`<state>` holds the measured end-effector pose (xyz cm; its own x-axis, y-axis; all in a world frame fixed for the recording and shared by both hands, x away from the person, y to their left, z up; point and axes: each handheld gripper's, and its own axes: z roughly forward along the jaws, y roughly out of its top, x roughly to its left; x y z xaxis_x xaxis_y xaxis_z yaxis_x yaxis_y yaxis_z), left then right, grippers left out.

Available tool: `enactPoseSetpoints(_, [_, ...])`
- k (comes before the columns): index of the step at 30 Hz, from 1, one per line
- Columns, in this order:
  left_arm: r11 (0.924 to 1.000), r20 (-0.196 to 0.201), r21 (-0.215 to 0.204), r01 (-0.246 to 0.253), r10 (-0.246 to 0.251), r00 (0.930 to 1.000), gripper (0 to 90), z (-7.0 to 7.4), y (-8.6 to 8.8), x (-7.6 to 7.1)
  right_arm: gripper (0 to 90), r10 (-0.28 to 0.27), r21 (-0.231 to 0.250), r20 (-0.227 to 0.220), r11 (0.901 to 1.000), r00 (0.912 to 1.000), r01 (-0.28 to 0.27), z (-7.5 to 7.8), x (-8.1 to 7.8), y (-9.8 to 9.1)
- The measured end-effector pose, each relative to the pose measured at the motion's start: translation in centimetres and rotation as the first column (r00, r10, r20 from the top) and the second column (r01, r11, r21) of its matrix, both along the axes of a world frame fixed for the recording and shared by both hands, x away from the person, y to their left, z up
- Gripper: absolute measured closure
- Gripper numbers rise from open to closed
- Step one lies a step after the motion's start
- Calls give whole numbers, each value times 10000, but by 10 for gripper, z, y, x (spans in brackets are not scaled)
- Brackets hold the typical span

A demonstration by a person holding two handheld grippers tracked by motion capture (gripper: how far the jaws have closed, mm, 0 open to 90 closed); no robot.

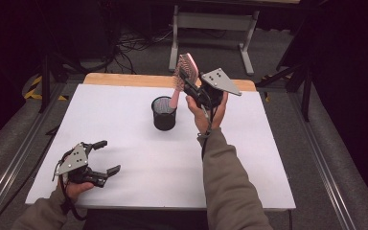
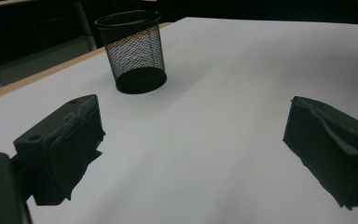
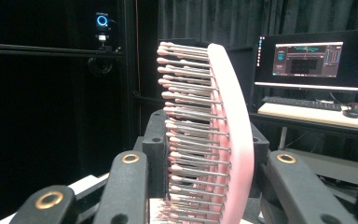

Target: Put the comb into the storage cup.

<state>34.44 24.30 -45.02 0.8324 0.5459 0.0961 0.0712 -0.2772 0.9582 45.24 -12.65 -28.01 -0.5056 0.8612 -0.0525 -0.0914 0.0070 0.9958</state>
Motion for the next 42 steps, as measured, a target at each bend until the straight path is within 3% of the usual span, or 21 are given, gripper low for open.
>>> enactPoseSetpoints(17, [10000,50,-47,58,-58,10000,54,1,1,0,642,-142,-15,-282,9999,9995,142,-11,16,16])
enactPoseSetpoints(42, [9999,7,-133,105,-105,9999,54,1,1,0,641,-296,78,-860,9995,9959,304,-32,26,20])
